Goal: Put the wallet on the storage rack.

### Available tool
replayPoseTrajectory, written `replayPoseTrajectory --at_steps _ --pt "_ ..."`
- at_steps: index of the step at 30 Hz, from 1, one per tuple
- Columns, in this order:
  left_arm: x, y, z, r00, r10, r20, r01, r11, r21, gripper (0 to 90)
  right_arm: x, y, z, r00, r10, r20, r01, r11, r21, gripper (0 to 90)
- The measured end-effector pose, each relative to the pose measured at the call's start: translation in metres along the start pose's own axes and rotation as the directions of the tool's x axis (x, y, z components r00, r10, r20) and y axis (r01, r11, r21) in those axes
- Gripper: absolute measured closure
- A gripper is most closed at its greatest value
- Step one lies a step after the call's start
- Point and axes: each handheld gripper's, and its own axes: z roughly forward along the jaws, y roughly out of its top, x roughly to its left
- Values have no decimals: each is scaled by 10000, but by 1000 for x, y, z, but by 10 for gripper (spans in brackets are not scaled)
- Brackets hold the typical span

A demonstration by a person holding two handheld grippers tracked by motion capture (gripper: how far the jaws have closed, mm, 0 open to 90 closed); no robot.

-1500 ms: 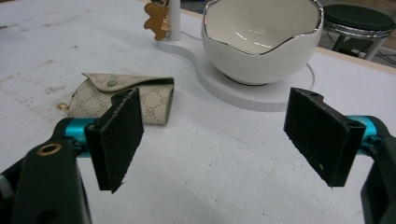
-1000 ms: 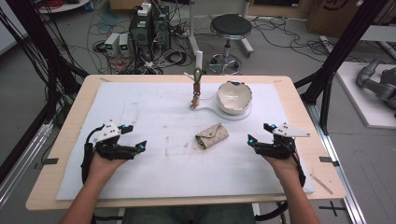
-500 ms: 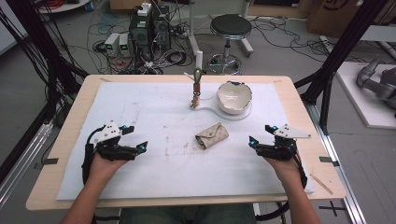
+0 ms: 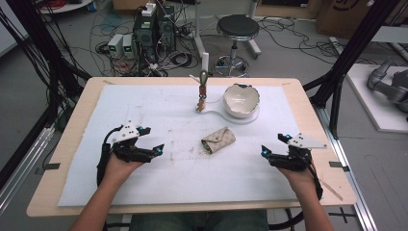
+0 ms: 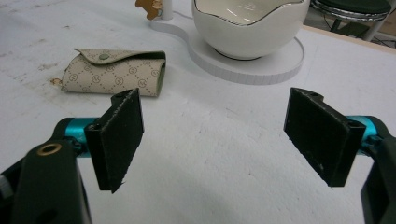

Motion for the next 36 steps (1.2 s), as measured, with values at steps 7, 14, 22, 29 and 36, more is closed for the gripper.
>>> replayPoseTrajectory --at_steps 7,14,22,29,36 --pt "-9 13 20 9999 84 -121 -84 9999 67 155 -3 -8 -7 10000 28 15 -28 9999 157 203" --pt "-22 22 43 9994 237 236 -246 9990 373 155 -8 -13 -10 10000 56 55 -57 9996 265 203" --pt "-36 26 66 9978 402 523 -446 9953 860 155 -12 -14 -13 9998 116 141 -119 9997 210 203" --pt "-43 27 84 9982 248 548 -307 9936 1091 153 -14 -14 -15 9998 165 119 -167 9997 184 203" --pt "-52 35 108 9962 272 827 -382 9903 1337 153 -15 -15 -15 9997 194 151 -197 9996 188 203"
